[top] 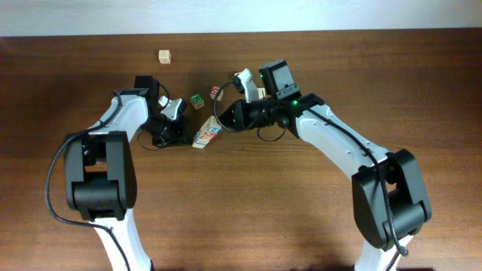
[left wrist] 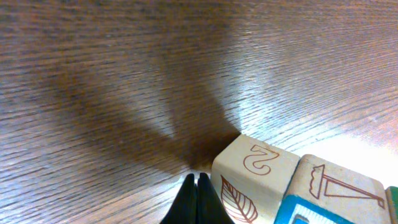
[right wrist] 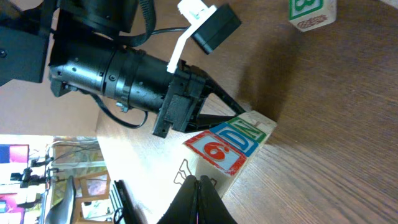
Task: Rotate 5 blocks
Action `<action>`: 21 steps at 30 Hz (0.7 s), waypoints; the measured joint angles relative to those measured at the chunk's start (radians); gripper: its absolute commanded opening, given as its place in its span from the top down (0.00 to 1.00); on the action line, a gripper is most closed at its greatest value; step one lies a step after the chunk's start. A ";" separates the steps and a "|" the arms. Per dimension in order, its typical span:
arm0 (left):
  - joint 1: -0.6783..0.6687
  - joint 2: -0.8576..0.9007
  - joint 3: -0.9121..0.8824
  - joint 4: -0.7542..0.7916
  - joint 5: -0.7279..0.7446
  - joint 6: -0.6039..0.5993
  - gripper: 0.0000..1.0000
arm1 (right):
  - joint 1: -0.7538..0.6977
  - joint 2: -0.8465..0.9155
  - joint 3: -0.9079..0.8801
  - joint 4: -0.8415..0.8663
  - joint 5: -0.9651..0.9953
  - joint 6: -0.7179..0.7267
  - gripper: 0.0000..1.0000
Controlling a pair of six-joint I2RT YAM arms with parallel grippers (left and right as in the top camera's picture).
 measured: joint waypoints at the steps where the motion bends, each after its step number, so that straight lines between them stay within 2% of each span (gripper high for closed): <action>1: -0.001 0.000 0.000 0.000 0.002 0.000 1.00 | 0.002 -0.001 0.000 0.000 -0.007 0.000 0.96; 9: -0.008 0.000 0.001 -0.003 0.058 0.000 1.00 | 0.016 -0.003 0.005 0.005 -0.023 0.005 0.95; 21: -0.010 0.000 0.001 -0.003 0.066 0.000 1.00 | 0.018 -0.003 0.005 0.011 -0.022 0.026 0.96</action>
